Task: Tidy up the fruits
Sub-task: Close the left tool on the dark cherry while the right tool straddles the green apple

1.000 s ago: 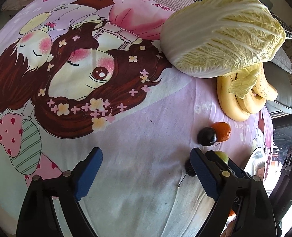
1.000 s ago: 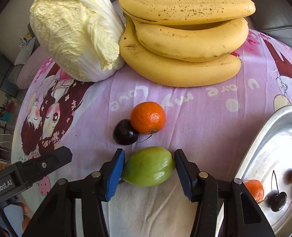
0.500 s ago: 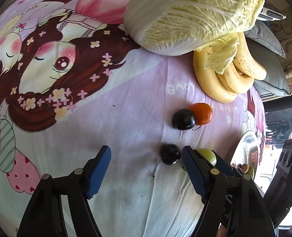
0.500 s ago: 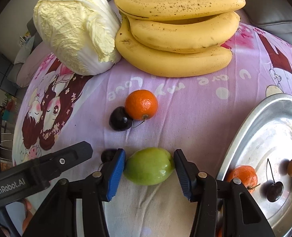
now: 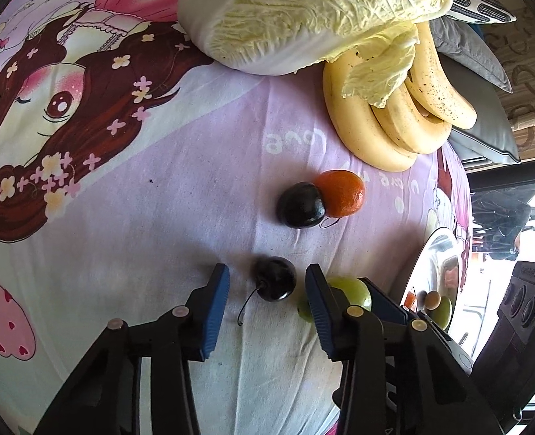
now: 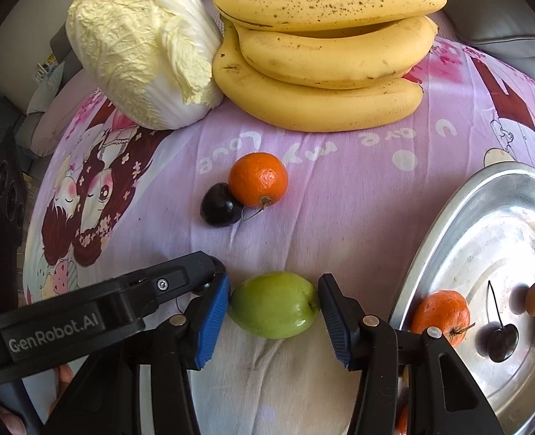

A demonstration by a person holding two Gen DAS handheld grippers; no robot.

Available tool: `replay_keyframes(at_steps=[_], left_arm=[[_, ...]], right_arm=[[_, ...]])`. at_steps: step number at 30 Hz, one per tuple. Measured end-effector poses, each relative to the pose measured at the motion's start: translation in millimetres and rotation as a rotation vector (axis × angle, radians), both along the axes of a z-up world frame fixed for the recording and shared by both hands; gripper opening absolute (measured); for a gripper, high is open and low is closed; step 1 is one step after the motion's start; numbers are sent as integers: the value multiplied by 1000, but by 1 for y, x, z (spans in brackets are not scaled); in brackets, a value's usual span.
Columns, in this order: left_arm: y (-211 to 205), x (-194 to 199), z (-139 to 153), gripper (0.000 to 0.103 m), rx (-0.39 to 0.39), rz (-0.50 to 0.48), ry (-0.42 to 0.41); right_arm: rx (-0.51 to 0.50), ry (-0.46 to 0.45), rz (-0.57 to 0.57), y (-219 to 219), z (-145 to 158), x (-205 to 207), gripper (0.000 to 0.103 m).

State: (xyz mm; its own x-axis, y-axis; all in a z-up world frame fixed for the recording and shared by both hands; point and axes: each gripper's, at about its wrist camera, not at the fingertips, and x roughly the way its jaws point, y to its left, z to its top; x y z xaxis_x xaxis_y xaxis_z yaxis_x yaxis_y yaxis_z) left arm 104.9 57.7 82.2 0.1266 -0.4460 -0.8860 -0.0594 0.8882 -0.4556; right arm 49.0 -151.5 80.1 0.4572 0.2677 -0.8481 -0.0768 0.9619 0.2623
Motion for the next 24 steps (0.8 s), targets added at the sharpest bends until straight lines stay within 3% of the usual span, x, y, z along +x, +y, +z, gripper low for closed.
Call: replay_keyframes(at_steps=[4,15,24], left_arm=[[-13,3,-8,29,-1,-15,-1],[-21,4,-19,26,13,3,20],[3,-10,-18,26,28,72,16]], right_arm=[[2,6,4,1,-1,0,54],[1,10,20,4,-2,1,54],[-10,8,45,8,-3,-1,54]])
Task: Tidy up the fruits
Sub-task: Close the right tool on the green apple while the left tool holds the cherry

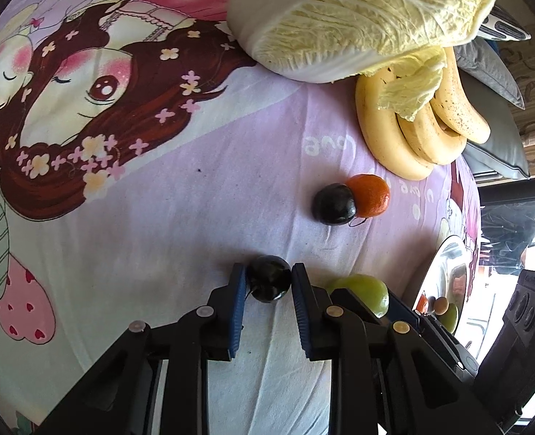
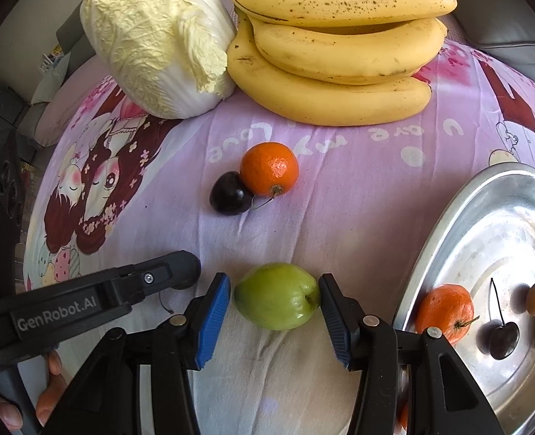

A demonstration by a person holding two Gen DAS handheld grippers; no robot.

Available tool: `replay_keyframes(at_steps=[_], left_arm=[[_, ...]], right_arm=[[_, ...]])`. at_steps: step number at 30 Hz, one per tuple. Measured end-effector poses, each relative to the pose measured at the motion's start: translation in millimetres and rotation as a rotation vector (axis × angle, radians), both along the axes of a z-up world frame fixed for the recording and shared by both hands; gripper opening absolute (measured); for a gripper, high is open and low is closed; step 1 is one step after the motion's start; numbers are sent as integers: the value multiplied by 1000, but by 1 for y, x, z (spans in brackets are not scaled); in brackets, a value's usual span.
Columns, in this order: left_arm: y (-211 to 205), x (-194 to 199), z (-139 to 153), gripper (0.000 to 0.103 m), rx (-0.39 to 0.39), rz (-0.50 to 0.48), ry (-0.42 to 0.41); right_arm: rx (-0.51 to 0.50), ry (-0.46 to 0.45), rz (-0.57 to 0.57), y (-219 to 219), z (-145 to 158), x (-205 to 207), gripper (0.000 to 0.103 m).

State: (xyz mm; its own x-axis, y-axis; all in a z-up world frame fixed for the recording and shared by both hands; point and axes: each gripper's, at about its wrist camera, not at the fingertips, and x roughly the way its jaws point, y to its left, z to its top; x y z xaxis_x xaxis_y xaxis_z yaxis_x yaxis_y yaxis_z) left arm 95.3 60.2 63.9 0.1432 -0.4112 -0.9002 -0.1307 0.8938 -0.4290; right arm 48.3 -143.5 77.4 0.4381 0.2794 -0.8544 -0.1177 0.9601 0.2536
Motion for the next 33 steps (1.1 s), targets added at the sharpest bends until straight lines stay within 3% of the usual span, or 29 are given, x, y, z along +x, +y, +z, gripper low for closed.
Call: replay_keyframes(at_steps=[11,33], left_arm=[[8,-4,-2,26,-20,29,8],[12,-3,-1,26,-23,31,5]], right_arm=[[-55,-1,39,17,-6,-1,55],[46,-37,7,7,3,-3,45]])
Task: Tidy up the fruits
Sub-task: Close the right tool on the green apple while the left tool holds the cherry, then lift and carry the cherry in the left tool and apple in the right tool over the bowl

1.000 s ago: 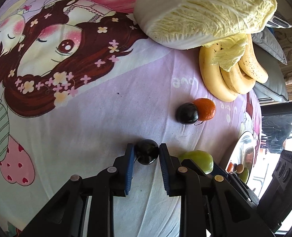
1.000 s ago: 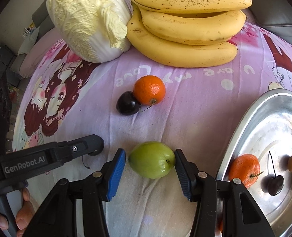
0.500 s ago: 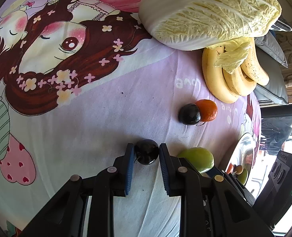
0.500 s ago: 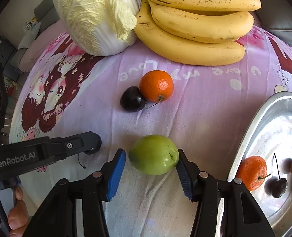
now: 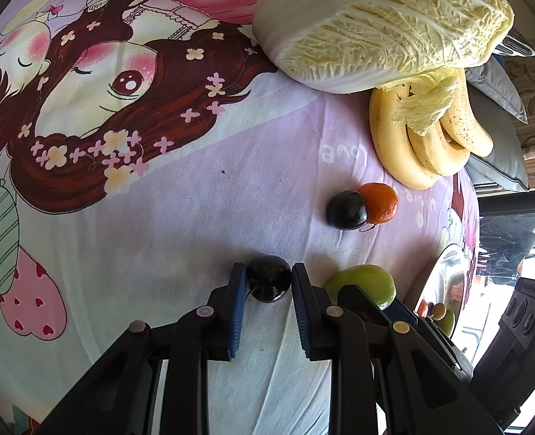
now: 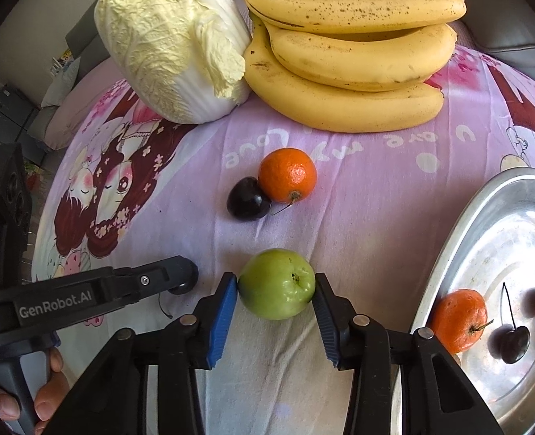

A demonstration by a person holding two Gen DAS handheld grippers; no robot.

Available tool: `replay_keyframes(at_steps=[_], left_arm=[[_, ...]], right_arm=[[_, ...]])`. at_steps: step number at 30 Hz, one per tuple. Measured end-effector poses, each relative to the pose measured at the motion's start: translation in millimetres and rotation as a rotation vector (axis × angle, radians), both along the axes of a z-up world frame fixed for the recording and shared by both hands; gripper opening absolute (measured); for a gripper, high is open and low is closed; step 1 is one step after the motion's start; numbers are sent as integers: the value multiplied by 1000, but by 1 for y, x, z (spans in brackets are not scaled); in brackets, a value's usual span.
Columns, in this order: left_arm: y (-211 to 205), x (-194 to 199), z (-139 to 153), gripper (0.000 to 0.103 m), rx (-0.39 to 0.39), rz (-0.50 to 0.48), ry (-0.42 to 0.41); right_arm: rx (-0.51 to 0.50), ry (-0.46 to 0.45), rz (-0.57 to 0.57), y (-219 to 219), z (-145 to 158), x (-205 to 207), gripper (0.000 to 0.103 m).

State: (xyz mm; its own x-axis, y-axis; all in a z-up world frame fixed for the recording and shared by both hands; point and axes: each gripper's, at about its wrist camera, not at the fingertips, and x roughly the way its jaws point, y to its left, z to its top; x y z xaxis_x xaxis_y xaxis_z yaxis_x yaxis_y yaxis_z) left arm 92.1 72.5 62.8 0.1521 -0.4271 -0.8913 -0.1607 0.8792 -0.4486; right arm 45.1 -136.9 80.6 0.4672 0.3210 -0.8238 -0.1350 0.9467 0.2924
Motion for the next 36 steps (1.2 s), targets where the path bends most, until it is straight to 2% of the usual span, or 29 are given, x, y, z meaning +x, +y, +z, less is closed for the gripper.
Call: replay_keyframes(at_steps=[19,27,36], left_arm=[[4,1,16,26,-12,3,-41],[3,1,26,26,-13,-12,-55],[-16,-3,37,26,-4,-43,-64]], right_arm=[[32,-53,-19,-10,21,-11,43],[5,-45,-38,-12,22,-13,43],[-57,-24,-86,-23,26,-21,43]])
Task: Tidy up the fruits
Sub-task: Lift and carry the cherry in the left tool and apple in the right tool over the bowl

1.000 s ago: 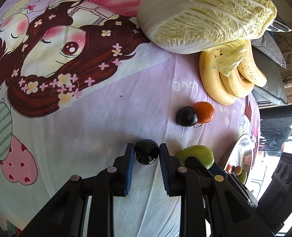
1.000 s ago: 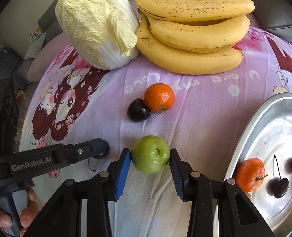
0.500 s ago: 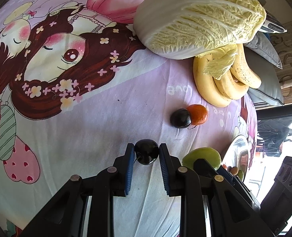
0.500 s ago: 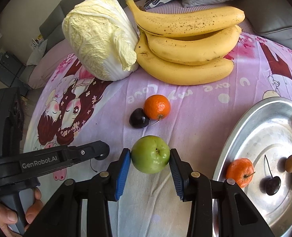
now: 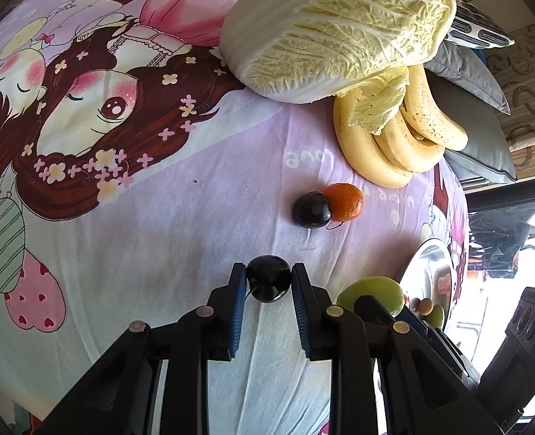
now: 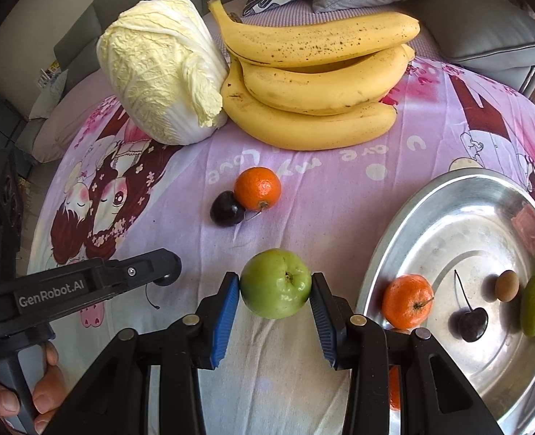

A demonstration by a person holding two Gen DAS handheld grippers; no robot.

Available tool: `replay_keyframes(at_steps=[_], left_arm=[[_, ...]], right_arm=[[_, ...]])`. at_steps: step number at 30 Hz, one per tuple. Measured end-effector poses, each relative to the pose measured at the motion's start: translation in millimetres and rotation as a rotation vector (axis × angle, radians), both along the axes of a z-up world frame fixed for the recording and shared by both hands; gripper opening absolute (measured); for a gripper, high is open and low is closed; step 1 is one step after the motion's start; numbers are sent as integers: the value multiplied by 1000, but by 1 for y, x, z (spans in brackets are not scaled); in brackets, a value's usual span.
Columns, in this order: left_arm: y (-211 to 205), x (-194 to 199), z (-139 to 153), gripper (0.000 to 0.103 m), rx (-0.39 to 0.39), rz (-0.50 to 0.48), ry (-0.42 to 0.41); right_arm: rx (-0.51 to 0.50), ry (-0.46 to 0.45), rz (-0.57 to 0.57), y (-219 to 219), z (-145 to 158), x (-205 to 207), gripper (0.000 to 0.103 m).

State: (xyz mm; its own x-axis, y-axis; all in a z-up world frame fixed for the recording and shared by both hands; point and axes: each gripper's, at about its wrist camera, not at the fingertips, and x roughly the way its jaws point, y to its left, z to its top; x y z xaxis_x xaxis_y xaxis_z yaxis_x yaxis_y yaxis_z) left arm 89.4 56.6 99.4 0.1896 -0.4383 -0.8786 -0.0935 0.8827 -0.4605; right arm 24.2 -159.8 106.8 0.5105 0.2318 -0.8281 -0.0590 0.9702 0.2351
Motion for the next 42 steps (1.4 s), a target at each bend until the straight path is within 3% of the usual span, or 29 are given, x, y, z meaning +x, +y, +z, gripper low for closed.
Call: replay_keyframes(at_steps=[14,26,42], left_arm=[[-26,-9,13,26,28,-62,-8],[-54,-6,21,26,56,-113,-19],[-152,-5,44,26,87,-299,-45]], right_arm=[[-6,-52,-43,-20,21,-10,43],[0,-68,-147,-63,32,-13,43],[69,-25,-372,-156,17,-18,43]])
